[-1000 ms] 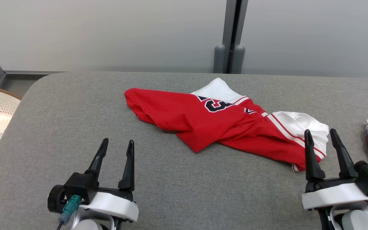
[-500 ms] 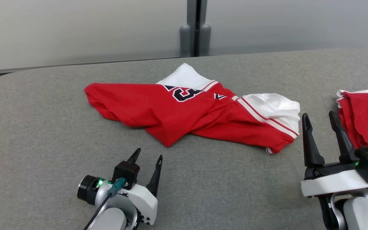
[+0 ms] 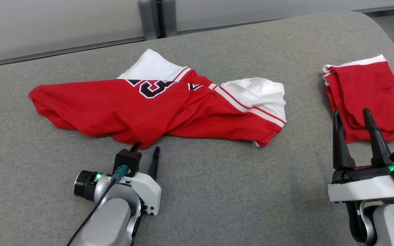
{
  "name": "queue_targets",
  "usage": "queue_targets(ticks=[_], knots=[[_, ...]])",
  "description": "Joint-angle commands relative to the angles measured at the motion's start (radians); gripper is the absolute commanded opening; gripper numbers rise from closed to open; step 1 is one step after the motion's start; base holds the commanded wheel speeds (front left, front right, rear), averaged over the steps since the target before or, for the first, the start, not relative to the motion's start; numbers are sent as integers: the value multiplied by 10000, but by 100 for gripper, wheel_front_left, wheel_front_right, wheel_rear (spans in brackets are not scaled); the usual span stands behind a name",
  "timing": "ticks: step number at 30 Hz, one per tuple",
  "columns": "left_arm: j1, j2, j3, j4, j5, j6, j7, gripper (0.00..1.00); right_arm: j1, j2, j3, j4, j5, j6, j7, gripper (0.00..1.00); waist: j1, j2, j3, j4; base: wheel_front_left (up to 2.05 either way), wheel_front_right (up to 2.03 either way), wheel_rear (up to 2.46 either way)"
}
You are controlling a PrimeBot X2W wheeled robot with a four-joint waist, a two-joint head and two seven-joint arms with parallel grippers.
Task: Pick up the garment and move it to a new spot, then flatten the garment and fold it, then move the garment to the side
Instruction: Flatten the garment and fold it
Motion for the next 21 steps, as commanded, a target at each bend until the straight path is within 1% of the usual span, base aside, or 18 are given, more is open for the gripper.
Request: queue_targets(ticks=[1,4,8,12,18,21], knots=[[-40,67,8,120,-47,66,-19,0,-118,22,-40,19,-28,-4,-87,100,0,0,-25,14,0,0,0],[-96,66,54,16,28,229,-54,0,-65,59,-153,100,-43,-4,-126,100,0,0,-156,181,0,0,0],[322,204,335,-773,255,426,-62,0,58,95,-176,239,-10,-4,-195,100,0,0,-459,616,0,0,0],[754,420,546,-1655,522,444,-64,0,180,140,-138,459,-49,-4,-215,100,0,0,-858,1181,0,0,0],[1374,1111,696,-2874,989,542,-66,0,317,225,7,878,-90,-4,-316,100,0,0,-1585,2012,0,0,0],[1687,1654,698,-3472,1279,668,-67,0,389,314,145,1134,-83,-3,-332,100,0,0,-1912,2292,0,0,0]])
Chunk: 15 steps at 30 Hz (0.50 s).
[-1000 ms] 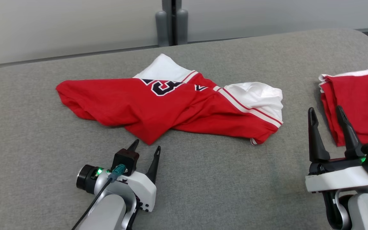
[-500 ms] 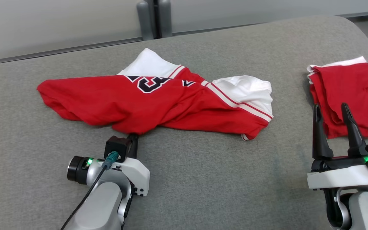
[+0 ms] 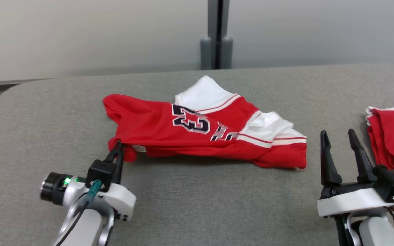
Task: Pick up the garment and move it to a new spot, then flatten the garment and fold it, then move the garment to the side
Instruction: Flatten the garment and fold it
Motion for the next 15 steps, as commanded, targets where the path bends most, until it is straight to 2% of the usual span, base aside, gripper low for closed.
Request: queue_targets(ticks=[1,4,7,11,13,14,15], knots=[[280,398,27,-350,189,132,-42,0,149,57,104,166,-25,-1,-58,100,0,-1,-545,508,0,0,0],[621,1033,-258,-979,595,120,289,0,195,107,190,381,48,-2,-94,100,0,-1,-750,682,0,0,0],[1099,1550,-655,-1618,808,-192,1069,0,241,161,264,519,97,-2,-105,100,0,-1,-852,774,0,0,0],[1673,2016,-929,-2161,561,-742,2102,0,203,194,381,697,124,-1,-117,100,0,-1,-858,750,0,0,0],[1756,2165,-1020,-2235,418,-994,2673,0,81,206,491,738,86,-2,-119,100,0,-1,-819,646,0,0,0],[1558,2307,-1058,-2126,291,-1227,3218,0,-131,199,633,745,-3,-1,-121,100,0,-1,-653,369,0,0,0],[1404,2326,-1052,-2000,283,-1284,3327,0,-204,193,664,761,-39,-2,-120,100,0,-1,-578,261,0,0,0]])
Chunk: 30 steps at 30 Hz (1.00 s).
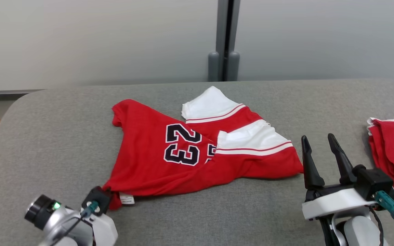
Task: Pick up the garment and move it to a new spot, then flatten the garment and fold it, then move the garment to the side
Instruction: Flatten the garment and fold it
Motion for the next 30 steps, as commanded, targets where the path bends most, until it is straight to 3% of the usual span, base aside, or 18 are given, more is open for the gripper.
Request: queue_targets(ticks=[1,5,7,9,11,16,23,27,30], knots=[[-401,46,36,142,-9,-61,83,0,-145,-64,39,13,-54,-3,-75,100,0,0,197,-253,0,0,0],[-1124,-8,-3,876,44,-245,311,0,-370,-149,144,28,-85,-3,-70,100,0,0,466,-631,0,0,0],[-1521,-37,-69,1300,113,-363,434,26,-441,-187,138,16,-101,-4,-68,100,0,0,633,-791,0,0,0],[-1945,1,-187,1752,279,-453,550,41,-526,-207,142,-22,-104,-3,-69,100,0,0,808,-920,0,0,0],[-2325,-6,-283,2209,480,-418,578,100,-553,-218,139,-59,-111,-3,-67,100,0,0,974,-990,0,0,0],[-3010,-3,-418,3215,946,97,511,100,-525,-219,56,-61,-140,-4,-67,100,0,0,1123,-919,0,0,0],[-3000,-87,-191,4162,895,927,73,100,-388,-176,-51,-75,-128,-3,-70,100,0,0,898,-320,0,0,0],[-2737,-125,46,4170,591,1213,-413,100,-297,-141,-50,-70,-94,-3,-69,100,0,0,658,89,0,0,0],[-2437,-464,481,3677,63,1512,-1234,100,-108,-131,-123,-70,-52,-4,-69,100,0,0,421,381,0,0,0]])
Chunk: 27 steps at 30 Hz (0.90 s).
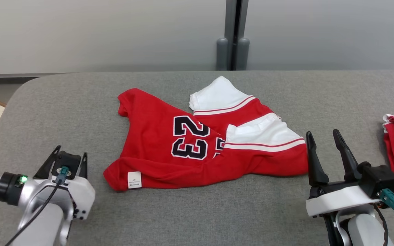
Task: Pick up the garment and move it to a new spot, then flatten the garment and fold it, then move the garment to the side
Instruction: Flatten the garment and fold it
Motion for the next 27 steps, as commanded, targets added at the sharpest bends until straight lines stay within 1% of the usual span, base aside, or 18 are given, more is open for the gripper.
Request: queue_targets(ticks=[1,3,4,7,10,11,13,15,22,27], knots=[[286,-273,273,-378,-413,133,-475,100,224,-28,-58,-64,75,-4,-57,100,0,0,-289,315,0,0,0],[741,-562,742,-913,-1039,212,-1091,100,323,-10,-104,-119,99,-3,-57,100,0,0,-428,470,0,0,0],[969,-714,877,-1218,-1293,161,-1377,100,397,-1,-125,-133,119,-4,-57,100,0,0,-492,542,0,0,0],[1755,-1243,1388,-2111,-2120,162,-1880,100,626,18,-174,-227,149,-4,-58,100,0,0,-671,719,0,0,0],[2598,-1697,1608,-2920,-2596,190,-2121,100,826,34,-211,-310,178,-3,-58,100,0,0,-804,788,0,0,0],[2598,-1697,1608,-2920,-2596,190,-2121,100,826,34,-211,-310,178,-3,-58,100,0,0,-804,788,0,0,0],[3073,-1961,1861,-3307,-2956,132,-2212,100,907,47,-201,-369,201,-4,-58,100,0,0,-839,782,0,0,0],[3593,-2306,2153,-3532,-3324,-68,-2260,100,977,50,-159,-401,238,-4,-58,100,0,0,-840,716,0,0,0],[3644,-2493,2553,-3453,-3089,-396,-2282,100,874,40,-92,-495,170,-3,21,100,0,0,-727,502,0,0,0],[3285,-2488,2453,-2551,-3084,-721,-2194,100,802,-2,-7,-563,137,-3,119,100,0,0,-511,278,0,0,0]])
